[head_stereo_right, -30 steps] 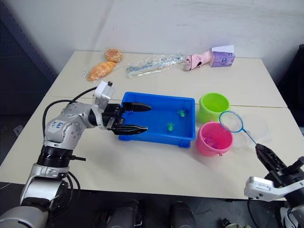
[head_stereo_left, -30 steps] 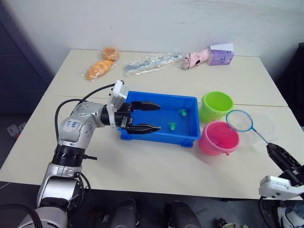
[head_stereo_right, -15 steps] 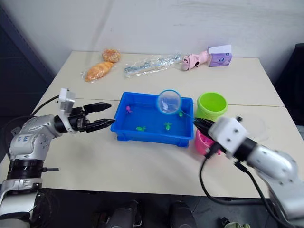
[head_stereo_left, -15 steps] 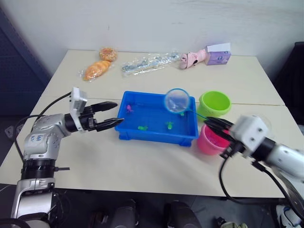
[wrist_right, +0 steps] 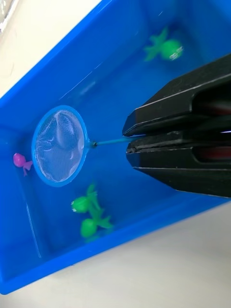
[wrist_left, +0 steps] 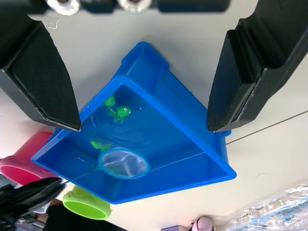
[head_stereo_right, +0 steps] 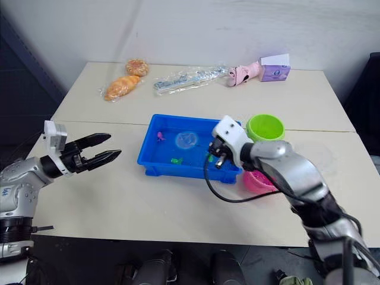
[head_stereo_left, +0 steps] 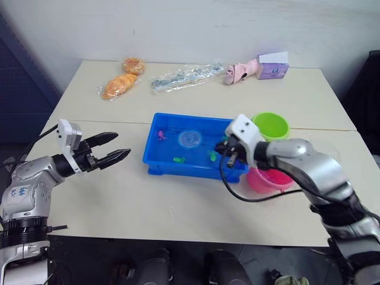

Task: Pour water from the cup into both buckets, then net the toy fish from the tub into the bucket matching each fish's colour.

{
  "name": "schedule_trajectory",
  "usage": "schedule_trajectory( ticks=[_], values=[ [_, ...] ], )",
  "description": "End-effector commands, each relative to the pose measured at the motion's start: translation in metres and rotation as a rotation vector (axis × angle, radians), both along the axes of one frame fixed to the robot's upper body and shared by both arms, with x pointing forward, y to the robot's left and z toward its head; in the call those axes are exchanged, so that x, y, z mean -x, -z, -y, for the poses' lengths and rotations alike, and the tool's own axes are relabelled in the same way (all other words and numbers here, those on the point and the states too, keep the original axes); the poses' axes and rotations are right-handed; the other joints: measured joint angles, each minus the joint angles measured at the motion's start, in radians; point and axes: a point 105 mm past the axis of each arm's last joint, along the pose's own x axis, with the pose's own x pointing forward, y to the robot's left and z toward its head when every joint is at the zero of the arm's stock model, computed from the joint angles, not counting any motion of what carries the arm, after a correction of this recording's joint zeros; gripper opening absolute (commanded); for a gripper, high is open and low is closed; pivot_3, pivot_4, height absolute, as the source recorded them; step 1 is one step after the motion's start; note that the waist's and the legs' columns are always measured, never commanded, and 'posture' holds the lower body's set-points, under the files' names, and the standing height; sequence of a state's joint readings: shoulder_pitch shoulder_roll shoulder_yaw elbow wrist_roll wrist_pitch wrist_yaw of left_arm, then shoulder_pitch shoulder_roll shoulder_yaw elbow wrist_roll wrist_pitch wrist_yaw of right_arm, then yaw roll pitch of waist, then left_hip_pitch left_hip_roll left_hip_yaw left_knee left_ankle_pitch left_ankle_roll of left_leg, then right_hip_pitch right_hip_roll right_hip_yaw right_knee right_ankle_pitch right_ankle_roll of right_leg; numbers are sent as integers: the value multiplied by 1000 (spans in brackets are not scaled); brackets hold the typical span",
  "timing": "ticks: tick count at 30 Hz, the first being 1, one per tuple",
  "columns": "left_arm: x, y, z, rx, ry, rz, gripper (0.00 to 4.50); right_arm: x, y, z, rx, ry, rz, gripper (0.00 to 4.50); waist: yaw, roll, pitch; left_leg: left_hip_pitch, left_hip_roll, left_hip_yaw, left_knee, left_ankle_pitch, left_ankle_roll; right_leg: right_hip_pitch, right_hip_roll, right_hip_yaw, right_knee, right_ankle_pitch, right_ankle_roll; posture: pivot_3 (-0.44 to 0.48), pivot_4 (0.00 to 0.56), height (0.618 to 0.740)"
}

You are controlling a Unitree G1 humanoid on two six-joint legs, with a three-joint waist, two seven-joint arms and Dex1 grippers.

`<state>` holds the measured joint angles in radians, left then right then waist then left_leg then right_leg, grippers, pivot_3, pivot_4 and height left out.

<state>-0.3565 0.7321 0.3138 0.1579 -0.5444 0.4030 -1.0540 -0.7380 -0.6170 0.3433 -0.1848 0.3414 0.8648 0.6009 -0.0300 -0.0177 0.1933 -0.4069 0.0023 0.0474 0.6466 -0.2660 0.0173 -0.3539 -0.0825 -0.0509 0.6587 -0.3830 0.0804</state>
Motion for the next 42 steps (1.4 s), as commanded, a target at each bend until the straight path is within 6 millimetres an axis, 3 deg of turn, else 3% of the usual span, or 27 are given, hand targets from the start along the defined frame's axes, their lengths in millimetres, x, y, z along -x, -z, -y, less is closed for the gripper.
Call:
schedule_trajectory(
  ticks=[1,5,9,13,25,32,42],
  values=[
    [5,-22,3,-68,51,51,4449,-12,0,-9,60,-16,37,0,0,0,0,-1,0,0,0,0,0,-1,0,0,0,0,0,0,150,740],
    [5,-28,5,-252,138,23,4449,-28,7,-16,123,-11,35,0,0,0,0,-3,-1,0,1,0,0,-3,0,0,1,0,0,0,150,740],
    [-7,-47,7,-349,192,54,4449,-38,15,-25,174,-28,27,0,1,0,0,-3,-2,1,0,0,0,-4,-1,0,2,0,0,0,150,740],
    [-16,-53,9,-438,250,50,4449,-45,14,-49,143,-55,31,0,-6,0,0,-4,-2,2,0,1,-1,-5,1,0,5,0,0,0,150,740],
    [-25,-46,31,-501,333,50,4449,-55,13,-98,34,-79,76,0,-28,0,0,-6,-1,3,1,1,-1,-7,1,1,6,0,0,0,150,740],
    [-23,-44,34,-476,311,50,4449,-48,8,-107,-27,-131,110,0,-36,0,0,-6,1,4,0,3,-4,-9,3,1,9,0,0,0,150,740],
    [-18,-37,25,-462,276,19,4449,-22,5,-90,-60,-188,90,0,-38,0,0,-11,1,4,2,3,-4,-18,3,2,18,0,0,0,150,740]
  ],
)
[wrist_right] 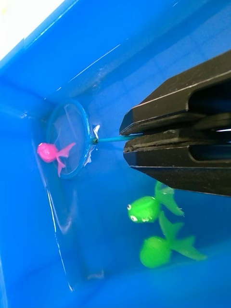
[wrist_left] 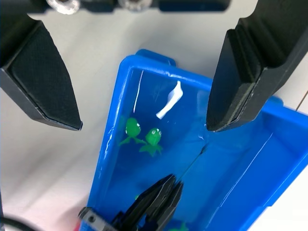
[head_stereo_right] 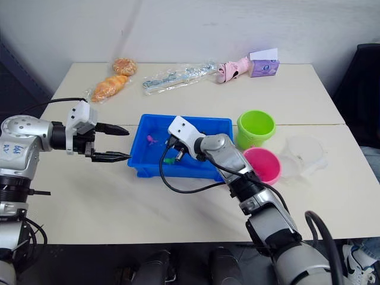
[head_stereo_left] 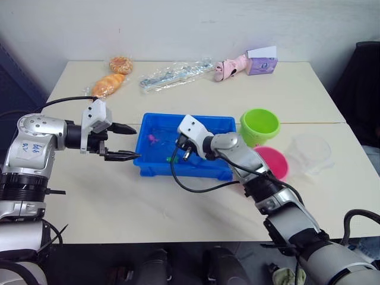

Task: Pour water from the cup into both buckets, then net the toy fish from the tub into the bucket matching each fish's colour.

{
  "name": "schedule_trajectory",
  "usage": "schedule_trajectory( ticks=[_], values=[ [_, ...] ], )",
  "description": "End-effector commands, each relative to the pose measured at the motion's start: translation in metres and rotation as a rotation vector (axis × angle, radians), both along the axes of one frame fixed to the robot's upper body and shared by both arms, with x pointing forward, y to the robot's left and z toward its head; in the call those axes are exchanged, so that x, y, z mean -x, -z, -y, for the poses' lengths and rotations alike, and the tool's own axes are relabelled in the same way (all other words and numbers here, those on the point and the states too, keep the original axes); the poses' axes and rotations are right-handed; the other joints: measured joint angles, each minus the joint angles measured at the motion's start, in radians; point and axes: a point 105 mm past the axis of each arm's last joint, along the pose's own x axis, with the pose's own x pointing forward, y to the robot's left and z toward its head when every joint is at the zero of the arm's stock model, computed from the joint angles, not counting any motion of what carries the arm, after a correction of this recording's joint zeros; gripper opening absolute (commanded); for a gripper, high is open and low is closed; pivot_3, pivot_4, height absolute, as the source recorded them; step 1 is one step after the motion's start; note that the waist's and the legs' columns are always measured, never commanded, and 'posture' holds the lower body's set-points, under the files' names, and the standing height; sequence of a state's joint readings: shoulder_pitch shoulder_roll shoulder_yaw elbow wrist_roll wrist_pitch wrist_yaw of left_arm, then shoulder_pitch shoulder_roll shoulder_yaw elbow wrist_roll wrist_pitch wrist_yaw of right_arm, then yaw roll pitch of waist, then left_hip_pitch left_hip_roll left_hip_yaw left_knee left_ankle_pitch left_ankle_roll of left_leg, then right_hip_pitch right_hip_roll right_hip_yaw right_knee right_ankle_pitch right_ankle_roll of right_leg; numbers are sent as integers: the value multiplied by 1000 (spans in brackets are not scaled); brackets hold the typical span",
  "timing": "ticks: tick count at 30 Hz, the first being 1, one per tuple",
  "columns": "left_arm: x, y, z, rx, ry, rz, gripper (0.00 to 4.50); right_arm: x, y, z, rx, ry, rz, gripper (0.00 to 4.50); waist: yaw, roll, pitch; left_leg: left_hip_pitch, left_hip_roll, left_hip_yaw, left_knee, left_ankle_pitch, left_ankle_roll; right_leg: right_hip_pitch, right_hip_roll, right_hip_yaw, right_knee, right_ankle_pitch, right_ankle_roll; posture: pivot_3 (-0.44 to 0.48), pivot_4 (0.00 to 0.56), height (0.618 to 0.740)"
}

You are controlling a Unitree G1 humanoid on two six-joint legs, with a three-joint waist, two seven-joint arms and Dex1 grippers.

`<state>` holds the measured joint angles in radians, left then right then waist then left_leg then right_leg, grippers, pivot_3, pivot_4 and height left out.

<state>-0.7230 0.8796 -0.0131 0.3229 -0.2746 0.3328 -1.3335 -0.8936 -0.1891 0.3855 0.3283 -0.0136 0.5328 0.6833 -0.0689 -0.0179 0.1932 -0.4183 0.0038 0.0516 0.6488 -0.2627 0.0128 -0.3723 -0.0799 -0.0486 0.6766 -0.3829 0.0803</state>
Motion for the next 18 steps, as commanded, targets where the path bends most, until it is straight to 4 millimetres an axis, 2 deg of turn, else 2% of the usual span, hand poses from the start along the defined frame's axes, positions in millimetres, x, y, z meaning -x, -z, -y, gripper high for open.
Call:
schedule_trajectory(
  ticks=[1,4,7,10,14,18],
  values=[
    [3,-11,-5,17,-7,42,4449,15,-19,0,-43,-61,27,0,2,0,0,-2,0,0,1,0,0,-2,0,0,0,0,0,0,150,740],
    [4,-10,-4,49,0,46,4449,22,-25,10,-51,-61,32,0,4,0,0,-3,0,0,1,0,0,-3,0,0,0,0,0,0,150,740],
    [7,-19,1,178,16,66,4449,32,-32,23,-55,-73,54,0,9,0,0,-3,0,0,1,0,0,-3,0,0,0,0,0,0,150,740],
    [10,-18,2,223,27,66,4449,43,-45,42,-120,-21,39,0,23,0,0,-4,0,0,2,0,1,-2,-1,0,0,0,0,0,150,740],
    [15,-18,7,276,51,69,4449,63,-48,67,-109,-2,38,0,38,0,0,-4,-1,0,2,0,1,-2,-1,0,-1,0,0,0,150,740],
    [20,-13,21,307,105,70,4449,82,-55,89,-86,12,56,0,43,0,0,-4,-1,0,1,1,2,-1,-1,0,-3,0,0,0,150,740]
  ],
)
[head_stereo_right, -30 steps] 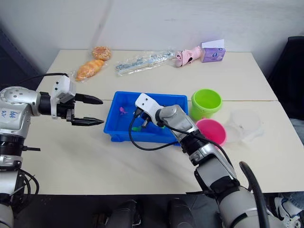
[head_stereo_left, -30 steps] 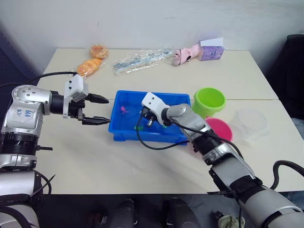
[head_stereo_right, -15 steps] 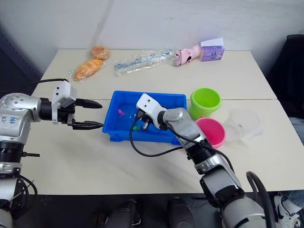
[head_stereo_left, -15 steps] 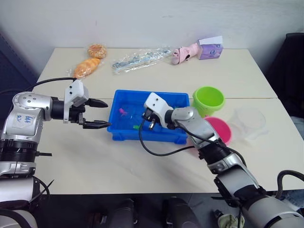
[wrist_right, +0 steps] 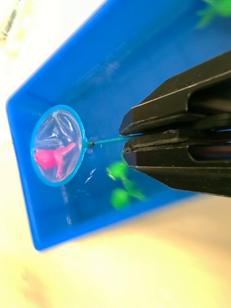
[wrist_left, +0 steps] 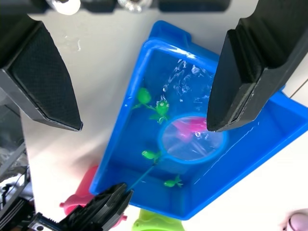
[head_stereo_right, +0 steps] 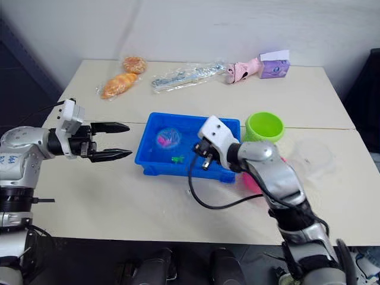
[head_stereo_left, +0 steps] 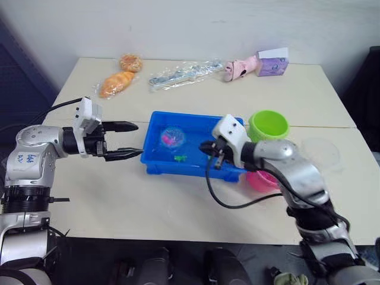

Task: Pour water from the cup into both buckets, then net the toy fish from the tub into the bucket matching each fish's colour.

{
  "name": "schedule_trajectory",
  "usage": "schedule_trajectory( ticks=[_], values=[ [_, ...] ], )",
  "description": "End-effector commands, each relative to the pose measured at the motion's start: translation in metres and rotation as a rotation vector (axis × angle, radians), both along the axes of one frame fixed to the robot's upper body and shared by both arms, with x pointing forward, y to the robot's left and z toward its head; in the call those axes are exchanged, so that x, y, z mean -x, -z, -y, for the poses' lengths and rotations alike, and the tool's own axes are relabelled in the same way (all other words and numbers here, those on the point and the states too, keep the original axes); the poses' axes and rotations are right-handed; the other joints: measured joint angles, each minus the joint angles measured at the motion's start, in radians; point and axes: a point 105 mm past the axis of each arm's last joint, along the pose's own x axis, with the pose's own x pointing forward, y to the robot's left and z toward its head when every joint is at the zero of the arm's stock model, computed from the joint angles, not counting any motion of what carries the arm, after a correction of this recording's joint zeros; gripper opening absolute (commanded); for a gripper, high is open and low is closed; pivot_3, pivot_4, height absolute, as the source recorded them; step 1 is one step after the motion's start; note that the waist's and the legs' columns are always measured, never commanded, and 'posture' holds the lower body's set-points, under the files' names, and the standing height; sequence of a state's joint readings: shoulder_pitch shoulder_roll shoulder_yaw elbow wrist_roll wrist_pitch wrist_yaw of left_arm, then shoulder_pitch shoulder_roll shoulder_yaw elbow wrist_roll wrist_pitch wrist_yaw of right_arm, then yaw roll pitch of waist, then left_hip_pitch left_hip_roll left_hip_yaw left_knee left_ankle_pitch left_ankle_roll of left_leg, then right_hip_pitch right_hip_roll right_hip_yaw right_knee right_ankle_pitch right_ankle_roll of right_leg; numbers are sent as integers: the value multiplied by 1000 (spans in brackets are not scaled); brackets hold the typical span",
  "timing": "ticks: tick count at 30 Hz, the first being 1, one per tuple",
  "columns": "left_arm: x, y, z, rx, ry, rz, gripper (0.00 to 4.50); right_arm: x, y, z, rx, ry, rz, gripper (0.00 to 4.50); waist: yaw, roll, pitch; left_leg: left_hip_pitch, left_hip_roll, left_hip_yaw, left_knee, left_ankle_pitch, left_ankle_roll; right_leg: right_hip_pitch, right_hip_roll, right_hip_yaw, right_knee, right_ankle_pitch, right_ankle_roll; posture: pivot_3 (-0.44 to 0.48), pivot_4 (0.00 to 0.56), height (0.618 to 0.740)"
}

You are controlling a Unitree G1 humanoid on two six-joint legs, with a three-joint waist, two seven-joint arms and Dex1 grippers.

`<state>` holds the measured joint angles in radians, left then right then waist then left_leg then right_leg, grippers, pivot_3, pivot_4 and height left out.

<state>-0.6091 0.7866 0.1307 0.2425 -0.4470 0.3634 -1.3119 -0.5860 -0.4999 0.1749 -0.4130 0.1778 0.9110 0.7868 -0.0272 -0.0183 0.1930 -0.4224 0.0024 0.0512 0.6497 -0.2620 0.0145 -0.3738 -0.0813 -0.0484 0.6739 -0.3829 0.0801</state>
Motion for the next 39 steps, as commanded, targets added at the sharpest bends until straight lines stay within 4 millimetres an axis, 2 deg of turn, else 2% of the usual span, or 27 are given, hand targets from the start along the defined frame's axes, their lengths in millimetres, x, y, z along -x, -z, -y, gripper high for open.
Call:
schedule_trajectory(
  ticks=[1,7,15,20,24,27,33,39],
  values=[
    [6,-9,13,38,59,53,4449,17,-23,14,-3,-5,74,0,2,0,0,0,0,0,0,0,0,0,0,0,0,0,0,0,150,740],
    [11,2,44,65,200,21,4449,43,-26,60,53,112,74,0,6,0,0,1,-1,-1,0,0,1,3,0,0,-1,0,0,0,150,740],
    [14,0,85,154,320,38,4449,73,-47,110,52,313,185,0,6,0,0,2,-1,-1,1,1,2,7,0,-1,-4,0,0,0,150,740],
    [20,2,106,187,395,22,4449,98,-45,147,83,469,201,0,9,0,-1,2,-1,-2,0,2,2,7,1,-1,-6,0,0,0,150,740],
    [24,11,121,186,460,-9,4449,121,-39,189,143,643,204,0,29,0,-1,5,-1,-2,0,2,2,11,1,-1,-8,0,1,0,150,740],
    [25,13,127,194,483,-15,4449,134,-33,197,181,662,215,0,32,0,-1,15,-3,-2,-3,1,4,22,1,-1,-15,1,1,0,150,740],
    [23,16,135,201,493,-10,4449,150,-15,196,309,597,265,0,24,0,-1,20,-2,-2,-3,1,3,27,2,-1,-16,0,1,0,150,740],
    [23,19,137,202,487,-7,4449,151,-3,200,368,619,369,0,25,0,-1,22,-1,-2,-3,1,2,28,2,0,-17,0,2,0,150,740]
  ],
)
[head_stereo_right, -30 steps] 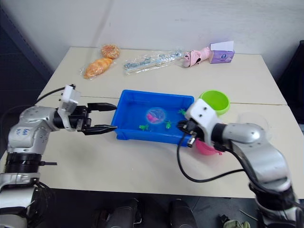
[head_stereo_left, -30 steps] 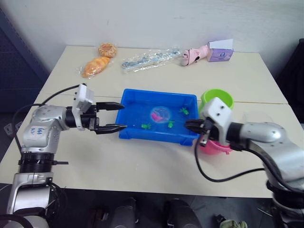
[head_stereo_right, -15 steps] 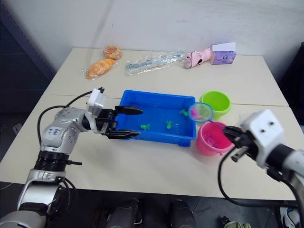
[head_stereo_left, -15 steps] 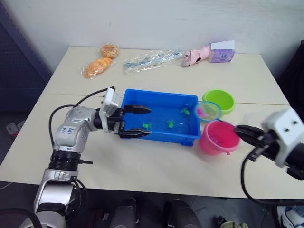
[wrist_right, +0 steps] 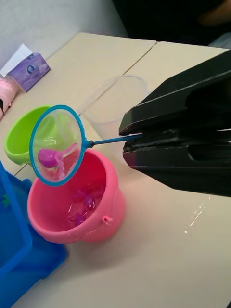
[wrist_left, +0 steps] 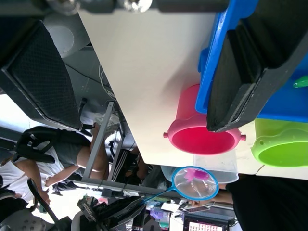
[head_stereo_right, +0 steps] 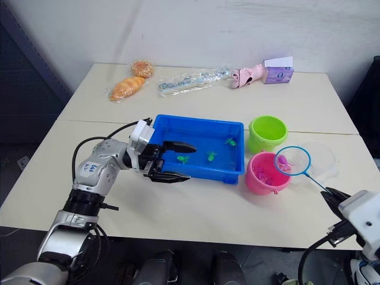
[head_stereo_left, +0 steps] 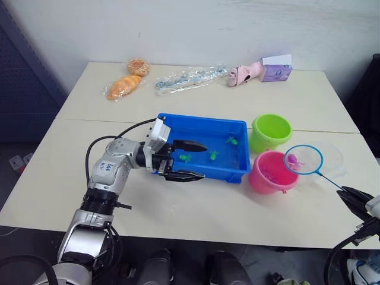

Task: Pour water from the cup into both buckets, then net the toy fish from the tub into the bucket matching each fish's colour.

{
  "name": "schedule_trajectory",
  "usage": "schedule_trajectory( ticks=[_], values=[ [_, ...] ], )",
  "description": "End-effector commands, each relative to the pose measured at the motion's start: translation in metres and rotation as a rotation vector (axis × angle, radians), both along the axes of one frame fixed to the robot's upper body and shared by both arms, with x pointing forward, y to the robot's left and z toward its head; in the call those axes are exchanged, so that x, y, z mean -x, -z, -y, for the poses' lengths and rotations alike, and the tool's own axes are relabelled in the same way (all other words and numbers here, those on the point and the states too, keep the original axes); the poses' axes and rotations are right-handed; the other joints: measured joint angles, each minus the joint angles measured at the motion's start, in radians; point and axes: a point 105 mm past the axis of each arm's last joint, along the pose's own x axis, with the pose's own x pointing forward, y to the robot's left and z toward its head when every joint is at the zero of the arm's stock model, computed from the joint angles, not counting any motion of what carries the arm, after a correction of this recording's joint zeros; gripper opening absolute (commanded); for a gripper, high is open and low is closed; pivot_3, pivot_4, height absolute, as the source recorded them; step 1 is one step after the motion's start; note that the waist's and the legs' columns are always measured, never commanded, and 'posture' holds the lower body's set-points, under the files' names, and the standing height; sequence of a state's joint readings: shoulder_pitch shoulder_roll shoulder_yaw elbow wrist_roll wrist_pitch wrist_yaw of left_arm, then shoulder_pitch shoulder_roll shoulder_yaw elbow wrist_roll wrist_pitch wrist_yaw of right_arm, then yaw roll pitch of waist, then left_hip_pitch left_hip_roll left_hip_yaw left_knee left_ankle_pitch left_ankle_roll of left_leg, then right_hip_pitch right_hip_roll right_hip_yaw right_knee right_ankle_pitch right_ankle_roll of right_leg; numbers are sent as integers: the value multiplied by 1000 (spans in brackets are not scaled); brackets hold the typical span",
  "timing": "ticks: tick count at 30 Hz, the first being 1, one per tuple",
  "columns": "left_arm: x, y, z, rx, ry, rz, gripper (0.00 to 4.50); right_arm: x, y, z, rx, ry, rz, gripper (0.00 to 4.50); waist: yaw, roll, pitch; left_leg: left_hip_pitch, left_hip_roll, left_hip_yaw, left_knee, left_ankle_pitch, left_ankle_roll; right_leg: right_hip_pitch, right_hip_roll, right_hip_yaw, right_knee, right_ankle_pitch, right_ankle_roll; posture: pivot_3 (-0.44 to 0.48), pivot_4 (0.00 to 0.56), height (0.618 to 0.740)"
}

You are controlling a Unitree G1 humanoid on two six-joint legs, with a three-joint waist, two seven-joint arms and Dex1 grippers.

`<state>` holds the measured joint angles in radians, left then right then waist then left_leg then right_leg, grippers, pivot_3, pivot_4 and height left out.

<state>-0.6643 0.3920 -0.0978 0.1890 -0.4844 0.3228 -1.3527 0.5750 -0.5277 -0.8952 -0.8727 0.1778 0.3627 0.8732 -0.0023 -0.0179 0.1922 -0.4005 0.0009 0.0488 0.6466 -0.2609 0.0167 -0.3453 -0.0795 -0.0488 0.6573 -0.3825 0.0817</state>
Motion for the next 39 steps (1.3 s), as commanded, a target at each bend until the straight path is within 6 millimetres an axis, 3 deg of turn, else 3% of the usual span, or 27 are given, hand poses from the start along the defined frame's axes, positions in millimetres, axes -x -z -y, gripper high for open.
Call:
schedule_trajectory(
  ticks=[1,3,10,17,23,35,39],
  values=[
    [0,-5,3,5,3,41,4449,-2,3,1,83,18,80,0,1,0,0,0,0,0,0,0,0,0,0,0,0,0,0,0,150,740],
    [0,-4,3,1,-3,43,4449,-2,9,1,95,25,92,0,1,0,0,0,0,0,0,0,-1,0,0,0,0,0,0,0,150,740],
    [-5,-3,0,-13,-42,30,4449,-6,19,11,401,-2,208,0,1,0,0,1,0,0,0,0,-1,0,0,0,-1,0,0,0,150,740],
    [-6,-4,2,-5,-53,7,4449,-14,19,4,837,-118,351,0,2,0,0,2,0,1,-1,0,-2,1,0,0,-1,0,0,0,150,740],
    [-6,-5,2,4,-63,1,4449,-13,24,9,994,-131,378,0,2,0,0,2,0,1,-1,0,-3,1,0,0,-1,0,0,0,150,740],
    [-8,-6,6,13,-66,-4,4449,-9,24,11,1068,-113,458,0,2,0,0,2,0,1,-1,0,-3,2,0,1,-1,0,0,0,150,740],
    [-6,-5,11,10,-45,-3,4449,-13,30,-3,1042,-183,456,0,0,0,0,2,0,1,-1,0,-3,2,0,1,-1,0,0,0,150,740]
  ],
)
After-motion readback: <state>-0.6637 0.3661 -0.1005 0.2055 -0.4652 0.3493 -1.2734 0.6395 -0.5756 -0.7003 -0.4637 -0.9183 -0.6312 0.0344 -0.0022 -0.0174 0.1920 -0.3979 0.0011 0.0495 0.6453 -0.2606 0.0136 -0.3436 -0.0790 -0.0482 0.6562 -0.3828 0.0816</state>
